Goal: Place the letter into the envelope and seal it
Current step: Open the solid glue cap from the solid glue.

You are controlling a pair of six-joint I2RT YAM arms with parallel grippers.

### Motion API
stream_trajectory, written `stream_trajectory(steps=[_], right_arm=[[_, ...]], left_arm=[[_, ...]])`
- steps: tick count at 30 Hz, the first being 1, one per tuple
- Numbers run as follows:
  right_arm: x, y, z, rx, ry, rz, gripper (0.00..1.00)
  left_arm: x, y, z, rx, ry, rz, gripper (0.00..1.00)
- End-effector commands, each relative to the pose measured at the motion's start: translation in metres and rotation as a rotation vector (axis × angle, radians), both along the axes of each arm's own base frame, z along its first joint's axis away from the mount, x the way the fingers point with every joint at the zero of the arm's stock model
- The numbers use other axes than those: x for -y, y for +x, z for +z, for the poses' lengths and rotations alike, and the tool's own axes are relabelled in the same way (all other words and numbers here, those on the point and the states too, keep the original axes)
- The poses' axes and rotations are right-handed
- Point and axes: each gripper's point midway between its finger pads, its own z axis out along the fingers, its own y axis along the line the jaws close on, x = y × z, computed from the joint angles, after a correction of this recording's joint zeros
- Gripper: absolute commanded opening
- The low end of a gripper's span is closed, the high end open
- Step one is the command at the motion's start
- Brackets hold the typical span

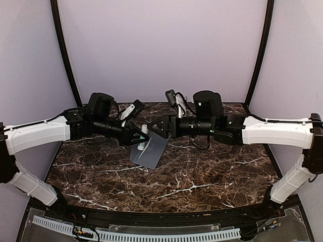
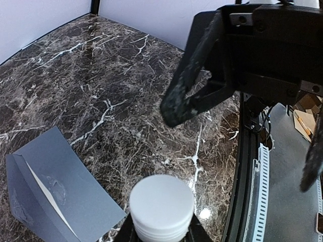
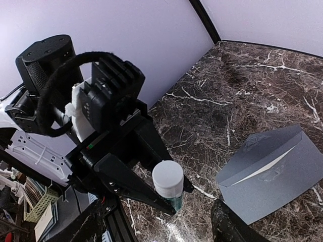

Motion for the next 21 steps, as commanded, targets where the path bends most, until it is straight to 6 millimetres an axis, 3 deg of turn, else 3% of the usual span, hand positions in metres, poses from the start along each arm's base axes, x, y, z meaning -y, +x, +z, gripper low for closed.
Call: stream_trajectory(steps=[1,12,21], right_arm=[[-0.012,0.001,0.0,-0.026,0.054,0.001,0.65],[-0.028,-0.001,-0.01,-0.051,0.058,0.034,0.46],[-0.03,-0.004,-0.013,-0.06,0.059,0.037,0.21]], left_arm=[[0.01,-0.015,0.008,0.022,-0.032,-0.09,0.01],[0.022,-0.023,0.007,-0.019,-0.064,-0.117,0.01],[0.024,-0.02,0.005,-0.032,-0.067,-0.102,0.01]])
